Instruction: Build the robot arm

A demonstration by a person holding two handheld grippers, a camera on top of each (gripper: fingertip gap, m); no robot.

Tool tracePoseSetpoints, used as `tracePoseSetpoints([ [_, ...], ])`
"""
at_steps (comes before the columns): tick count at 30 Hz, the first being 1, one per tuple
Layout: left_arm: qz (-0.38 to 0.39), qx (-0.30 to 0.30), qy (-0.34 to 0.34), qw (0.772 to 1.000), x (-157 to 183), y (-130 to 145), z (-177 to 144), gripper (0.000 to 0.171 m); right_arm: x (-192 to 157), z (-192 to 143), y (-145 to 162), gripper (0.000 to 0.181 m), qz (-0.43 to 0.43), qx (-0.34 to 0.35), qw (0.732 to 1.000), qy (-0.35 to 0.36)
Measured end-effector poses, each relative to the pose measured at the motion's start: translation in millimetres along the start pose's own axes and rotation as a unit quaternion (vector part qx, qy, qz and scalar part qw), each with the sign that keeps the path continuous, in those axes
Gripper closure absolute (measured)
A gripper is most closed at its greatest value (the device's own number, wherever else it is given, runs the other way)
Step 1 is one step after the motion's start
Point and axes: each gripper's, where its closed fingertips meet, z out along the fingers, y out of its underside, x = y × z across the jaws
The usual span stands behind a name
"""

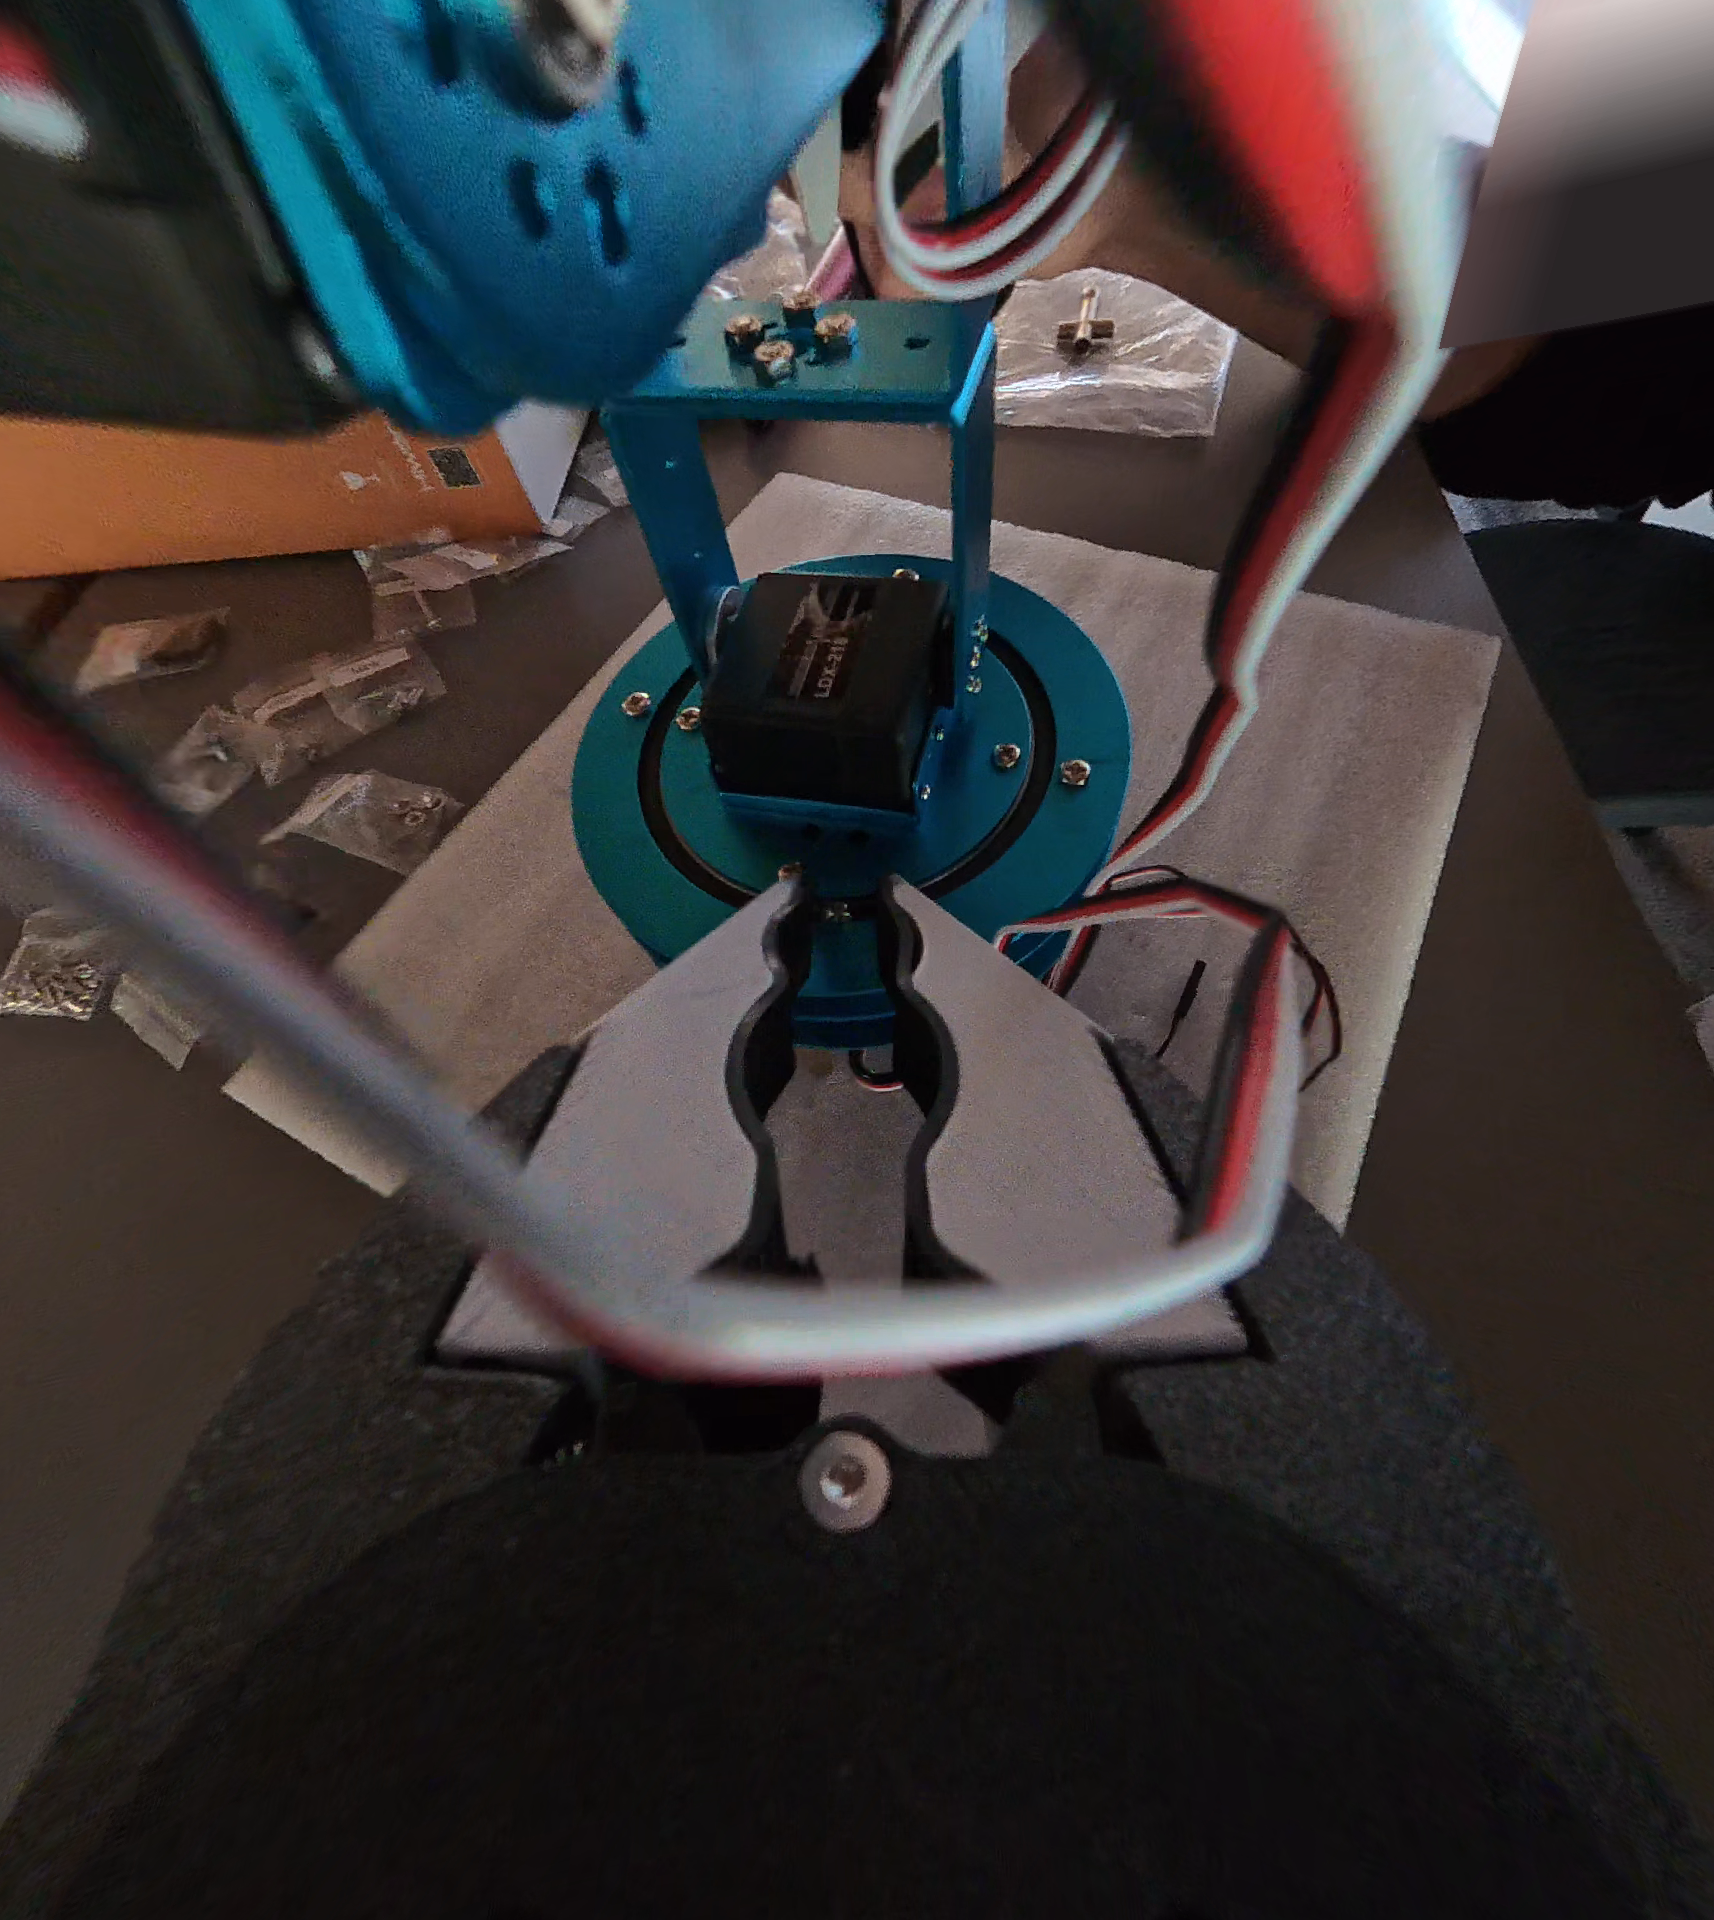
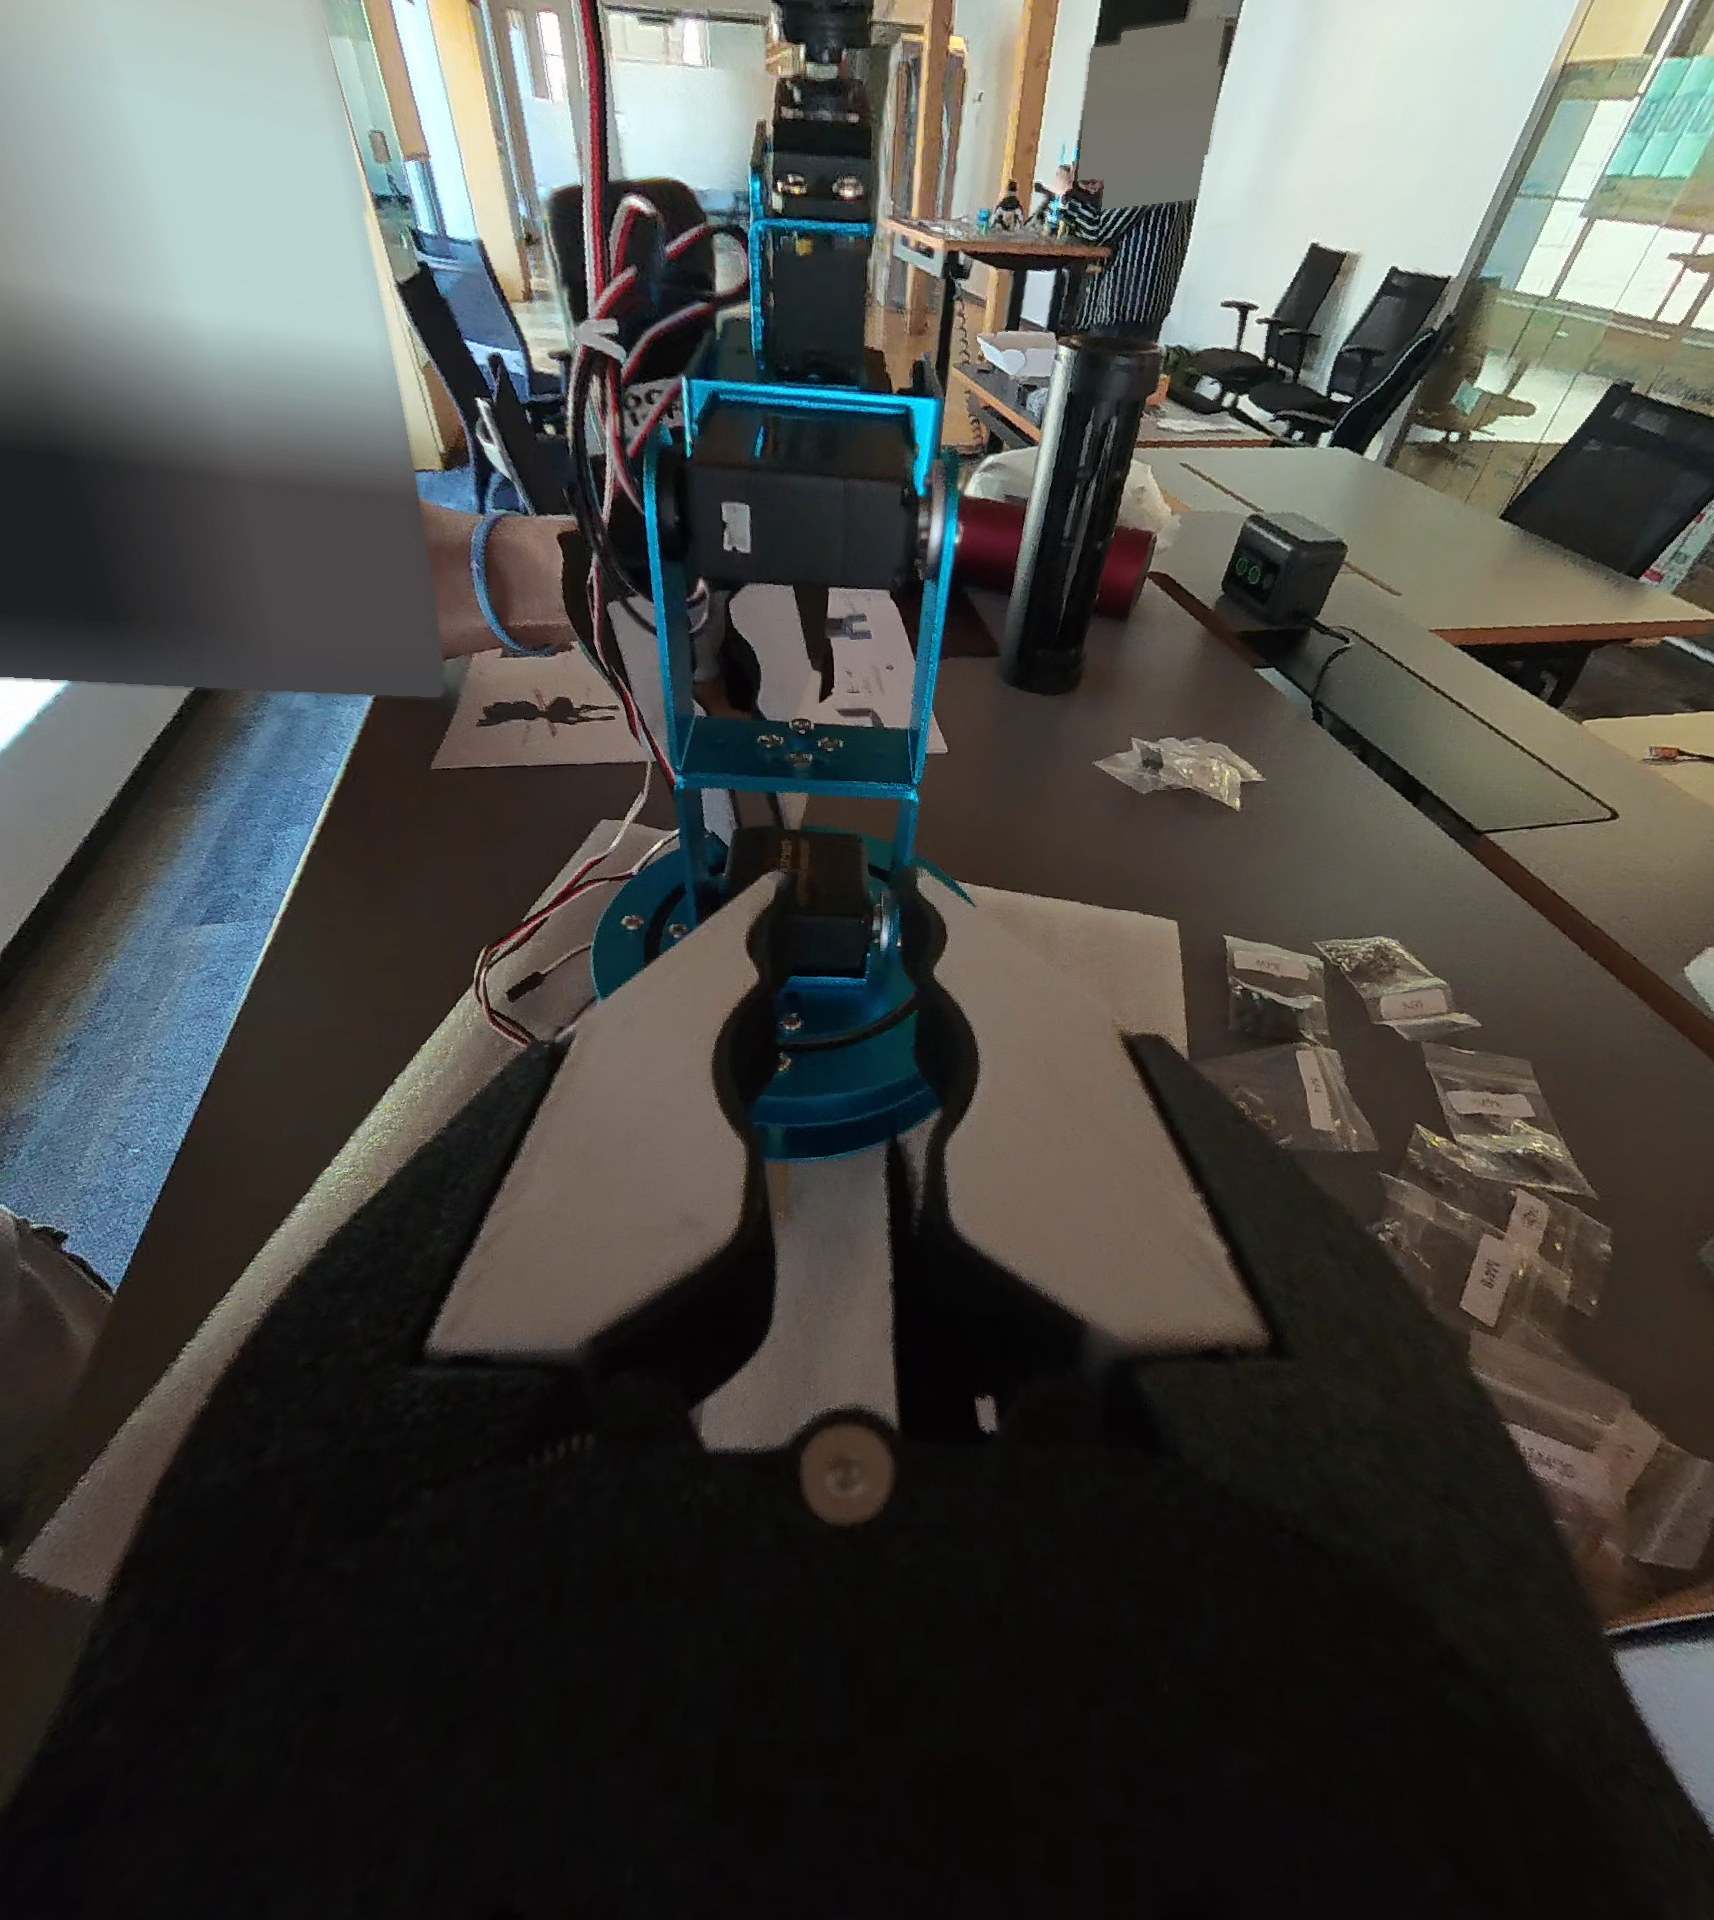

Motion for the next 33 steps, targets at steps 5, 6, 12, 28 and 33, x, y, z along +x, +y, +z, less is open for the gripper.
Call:
tracePoseSetpoints([
  [5,-0.017,0.007,0.007,1.0,-2.1,0.8,-0.2,0.157,-3.7,-3.1,-5.8,0.163,0.019,0.019,0.999,-0.019],
  [6,-0.021,0.006,0.014,1.0,-1.2,1.0,-0.1,0.158,-4.6,-2.8,-6.1,0.163,0.021,0.021,0.999,-0.022],
  [12,-0.035,0.021,0.025,0.999,1.0,1.5,-0.7,0.166,-9.4,4.5,0.8,0.163,0.024,0.004,0.999,-0.033],
  [28,-0.161,0.23,-0.032,0.959,-49.6,-37.7,-88.1,0.167,-45.3,11.1,-35.7,0.161,-0.096,0.067,0.993,-0.003],
  [33,-0.188,0.346,0.032,0.919,-46.6,-69.0,-145.2,0.167,-67.2,23.5,-54.4,0.157,-0.132,0.081,0.988,0.0],
])
